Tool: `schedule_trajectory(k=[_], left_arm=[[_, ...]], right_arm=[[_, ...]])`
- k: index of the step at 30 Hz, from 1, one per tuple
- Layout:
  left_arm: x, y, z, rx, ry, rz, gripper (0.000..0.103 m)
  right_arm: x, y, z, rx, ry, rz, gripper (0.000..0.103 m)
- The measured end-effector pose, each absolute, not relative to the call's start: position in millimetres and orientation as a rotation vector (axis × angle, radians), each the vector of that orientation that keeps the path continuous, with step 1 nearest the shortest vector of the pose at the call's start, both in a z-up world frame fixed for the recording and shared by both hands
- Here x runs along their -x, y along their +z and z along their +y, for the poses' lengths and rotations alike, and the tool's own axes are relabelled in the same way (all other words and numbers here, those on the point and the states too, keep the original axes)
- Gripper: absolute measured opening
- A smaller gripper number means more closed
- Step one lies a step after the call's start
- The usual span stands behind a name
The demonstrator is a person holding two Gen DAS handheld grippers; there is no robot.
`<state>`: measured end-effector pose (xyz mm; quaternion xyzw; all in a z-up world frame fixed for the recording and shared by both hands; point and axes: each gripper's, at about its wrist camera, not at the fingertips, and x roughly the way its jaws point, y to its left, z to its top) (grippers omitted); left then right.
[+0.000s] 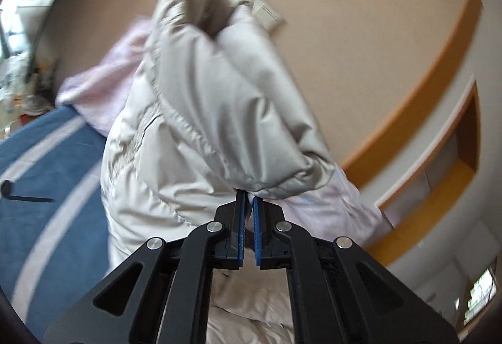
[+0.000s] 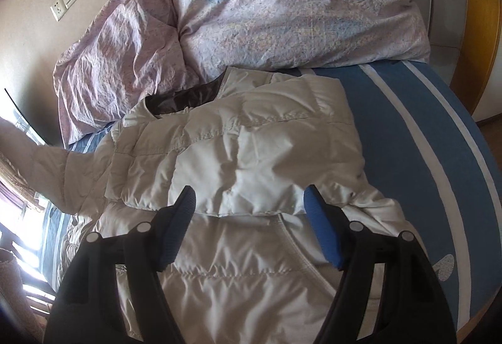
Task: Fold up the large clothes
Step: 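Fold the held sleeve over the jacket body and open the left gripper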
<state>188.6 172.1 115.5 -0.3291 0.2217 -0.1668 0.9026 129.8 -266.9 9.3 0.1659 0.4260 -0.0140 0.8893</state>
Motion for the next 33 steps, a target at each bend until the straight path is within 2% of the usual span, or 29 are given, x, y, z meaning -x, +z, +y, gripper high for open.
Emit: schedule_trajectory(k=[9,18,23,31,33], left_arm=[[-213,65,29,0.499,-0.573,0.686,0.003],[-214,-8,-62,0.193,-0.554,0.881,0.003],[-214,-24,-70,0.150,-0.520,0.931,0.004],[-207,-15,-59,0.214,-0.567,0.947,0.015],[-206,-17,-52,0.244,-0.588,0.962,0.024]], right_arm=[[-123,8,-288,-0.362,-0.090,0.871,0.072],[-132,3,-294,-0.380,-0.108,0.875,0.072],[-138,7,-294,-0.397,-0.105,0.865,0.072],[-149,16,-291,-0.488,-0.021,0.851,0.072],[-153,16,-288,-0.523,0.015,0.859,0.072]])
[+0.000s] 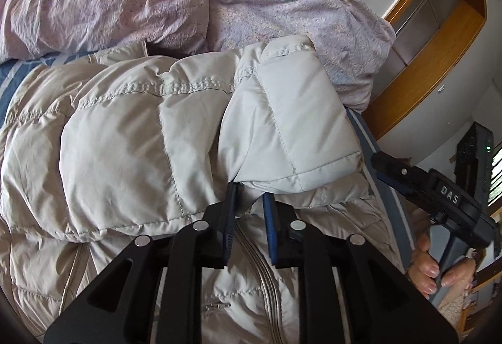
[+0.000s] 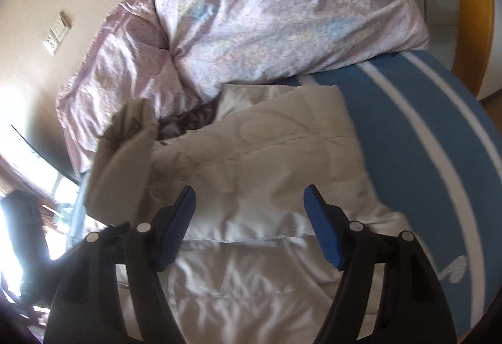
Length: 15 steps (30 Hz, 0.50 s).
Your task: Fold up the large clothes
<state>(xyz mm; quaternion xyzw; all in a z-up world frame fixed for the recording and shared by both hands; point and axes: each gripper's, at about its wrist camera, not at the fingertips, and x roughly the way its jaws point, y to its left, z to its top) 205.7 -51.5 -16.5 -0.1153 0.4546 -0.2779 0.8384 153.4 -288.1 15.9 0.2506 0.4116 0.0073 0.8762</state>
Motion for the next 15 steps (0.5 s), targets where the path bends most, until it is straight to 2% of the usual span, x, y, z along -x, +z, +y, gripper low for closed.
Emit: schedule_trajectory(k=[1,2,3,4,5,11,15], left_arm=[[-204,-16,-46,0.270,-0.601,0.965,0.030],[-202,-15,-40,0.296,-0.609,0.960,0.050],[-199,-12,-32,0.322,-0.602,0.933,0.078],[-195,-8,-24,0.348,-0.598,0.888,0.088],[-191,-3,-17,0.364,-0.593,0.850,0.093],[-171,18,35,0.373,-0.530,0.763,0.093],[-155,13,77,0.302,-0.405,0.747,0.093]], right_arm=[[-155,16,-286,-0.535,0.031,0.863,0.072],[-158,16,-284,-0.547,0.050,0.870,0.072],[-161,15,-281,-0.559,0.069,0.879,0.072],[-162,15,-279,-0.567,0.082,0.885,0.072],[-165,14,-277,-0.579,0.099,0.895,0.072],[-183,1,-263,-0.649,0.182,0.972,0.072],[-199,-10,-255,-0.659,0.206,1.018,0.063]])
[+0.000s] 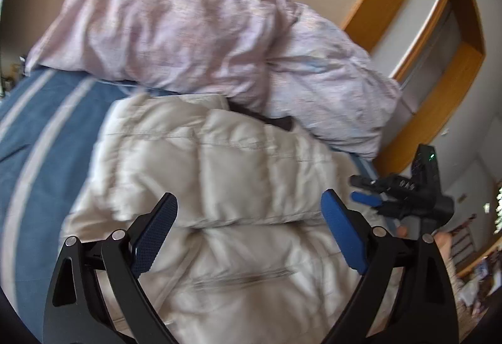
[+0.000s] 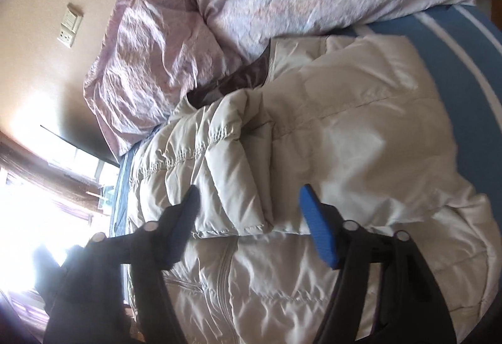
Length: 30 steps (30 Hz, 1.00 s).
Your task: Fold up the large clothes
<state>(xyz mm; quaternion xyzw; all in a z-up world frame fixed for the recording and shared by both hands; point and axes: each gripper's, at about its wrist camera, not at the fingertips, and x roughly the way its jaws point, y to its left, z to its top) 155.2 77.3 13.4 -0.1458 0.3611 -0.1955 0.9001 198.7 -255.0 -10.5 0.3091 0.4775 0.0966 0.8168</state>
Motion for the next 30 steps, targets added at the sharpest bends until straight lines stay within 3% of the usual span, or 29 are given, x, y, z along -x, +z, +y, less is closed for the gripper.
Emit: schedule_trajectory(k=[6,8,10,13,16,21,24,27,30], left_arm=[[-141,-8,129,0.232,-0.244,0.788,0.093],[-138,-13,142,0.236,-0.208,0.788,0.093],[-137,-17,152,0.239,-0.170,0.771,0.093],[-134,-21,158,0.228,-0.134,0.760,0.093],[-137,-28,157,0.202,-0.138,0.786,0.093],[-146,-42,159,0.229,-0.159,0.857,0.093],[-144,-46,159,0.219,-0.157,0.866,0.093],[-140,-46,160,0.186,-0.137,0.855,0.093],[-141,-46,162,0.157,-0.112,0.848,0.094]], right_arm=[[-218,-34,-237,-0.637,0.199,1.083,0.053],[-219,-38,-231,-0.638,0.210,1.084,0.041],[-217,-36,-223,-0.611,0.202,1.066,0.019],[-205,-19,-225,-0.588,0.169,0.979,0.011],[-198,-13,-234,-0.583,0.107,0.944,0.010],[-206,-47,-225,-0.505,0.001,1.065,0.012],[-204,-41,-215,-0.426,-0.008,1.068,0.017],[-193,-24,-218,-0.403,-0.030,1.026,0.031],[-176,2,-218,-0.370,-0.044,0.905,0.034]])
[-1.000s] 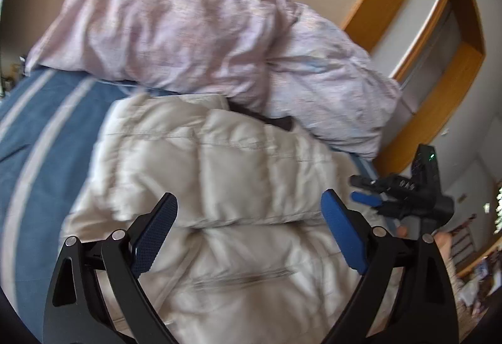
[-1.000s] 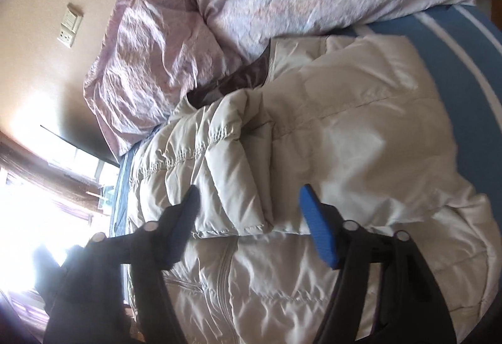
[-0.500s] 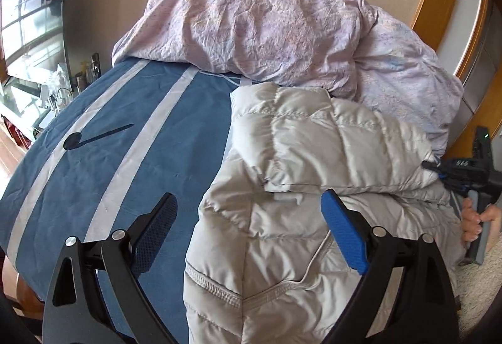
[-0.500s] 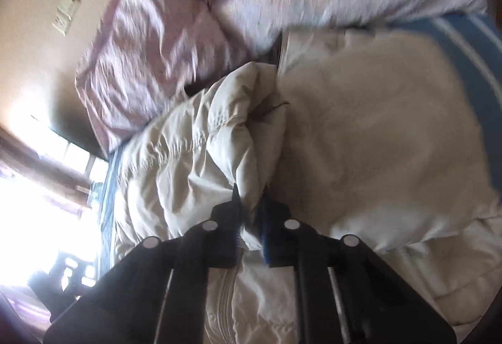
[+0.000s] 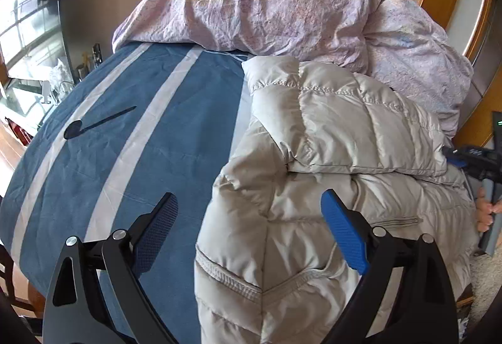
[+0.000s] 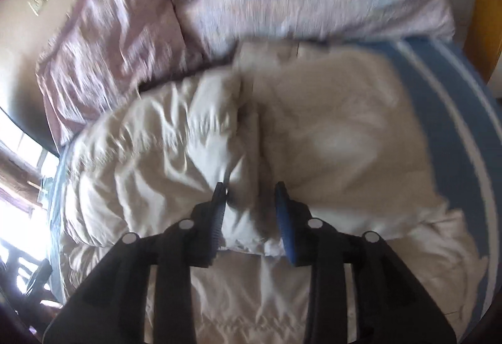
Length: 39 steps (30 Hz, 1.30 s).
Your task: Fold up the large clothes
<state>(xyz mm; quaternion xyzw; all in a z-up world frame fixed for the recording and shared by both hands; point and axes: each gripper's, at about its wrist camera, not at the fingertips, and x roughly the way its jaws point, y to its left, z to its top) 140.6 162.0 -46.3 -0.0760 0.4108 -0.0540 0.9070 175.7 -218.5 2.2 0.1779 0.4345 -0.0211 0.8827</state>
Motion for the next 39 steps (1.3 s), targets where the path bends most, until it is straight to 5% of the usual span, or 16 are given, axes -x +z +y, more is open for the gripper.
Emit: schedule_trajectory(k=[20,25,27,39], left_arm=[[-148,-66,183,0.204,-0.156,0.962,0.094],[-137,-69,202,0.269,-0.198,0.989,0.094],[-131,-70,210,0.305,-0.230,1.003,0.094],[-101,-98,227,0.454,-0.341,1.085,0.093]], right_arm=[[-214,-47,-213,-0.492,0.182,1.156,0.032],[-169,-14,-250,-0.518,0.265,1.054,0.071],[-142,-7,-278,-0.511,0.255,1.040,0.076],[-18,-44,-421,-0.689,0.044,1.101,0.080]])
